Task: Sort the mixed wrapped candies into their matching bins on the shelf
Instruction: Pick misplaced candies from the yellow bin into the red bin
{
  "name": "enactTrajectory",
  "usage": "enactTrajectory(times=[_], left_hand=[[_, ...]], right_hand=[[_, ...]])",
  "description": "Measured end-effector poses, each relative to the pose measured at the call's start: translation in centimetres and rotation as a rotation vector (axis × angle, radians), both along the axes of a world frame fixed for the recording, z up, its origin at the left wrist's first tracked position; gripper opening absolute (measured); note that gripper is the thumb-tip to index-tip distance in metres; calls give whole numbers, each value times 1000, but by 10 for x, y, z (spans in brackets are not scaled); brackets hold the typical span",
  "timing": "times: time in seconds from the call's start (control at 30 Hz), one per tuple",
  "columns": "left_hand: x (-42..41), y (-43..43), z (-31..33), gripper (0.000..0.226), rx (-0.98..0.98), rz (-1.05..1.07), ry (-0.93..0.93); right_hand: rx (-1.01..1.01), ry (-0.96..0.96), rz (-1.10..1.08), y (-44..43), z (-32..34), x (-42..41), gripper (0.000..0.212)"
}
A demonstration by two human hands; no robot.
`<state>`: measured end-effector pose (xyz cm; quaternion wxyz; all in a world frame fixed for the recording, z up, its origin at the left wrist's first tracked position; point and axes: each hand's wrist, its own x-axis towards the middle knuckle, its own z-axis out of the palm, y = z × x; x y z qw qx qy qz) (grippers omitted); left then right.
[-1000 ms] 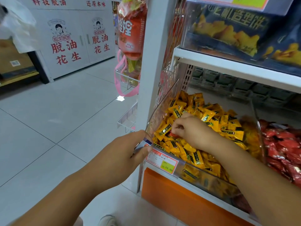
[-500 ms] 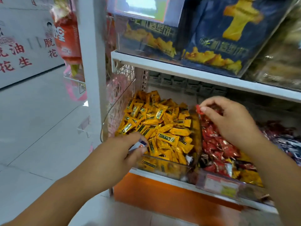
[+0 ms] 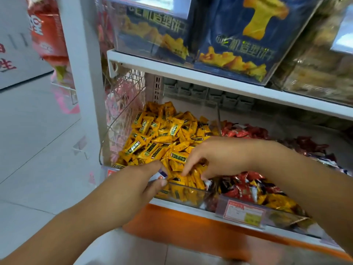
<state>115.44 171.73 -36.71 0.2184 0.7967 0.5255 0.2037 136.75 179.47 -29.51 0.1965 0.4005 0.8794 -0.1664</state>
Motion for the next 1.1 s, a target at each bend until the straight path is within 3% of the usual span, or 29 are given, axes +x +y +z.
enactTrajectory(times=[0.1,0.27,0.47,0.6,0.67,0.77,0.9,1.03,1.1], left_hand=[[-3,-2,-2,12,-12,0,-15],[-7,-3,-4,10,-34,13,-50],[-8,-6,-4,13,-51,15,-46],[-8,-4,-1,14,-53,-10,-17],[-8,-4,-2,16,-50,-15,-5],[-9,-4,-4,20,-41,-16,-15],[-8,-4,-6,15,-37,-23,-22],[-8,-2,-7,13,-19,-17,-37],[-7,-3,-7,12,-3,-9,-46]], right_hand=[[-25,-272,98,12,-17,-19,71],[41,-271,116,45,-36,-40,83],[61,103,7,74,-47,-55,52],[92,290,-49,68,-26,-42,55],[94,243,-47,59,-5,-29,44],[-83,-5,12,38,12,-14,18],[-123,-346,92,28,-13,-16,27],[-56,-325,111,35,-28,-20,17],[-68,-213,84,37,-24,-15,10]])
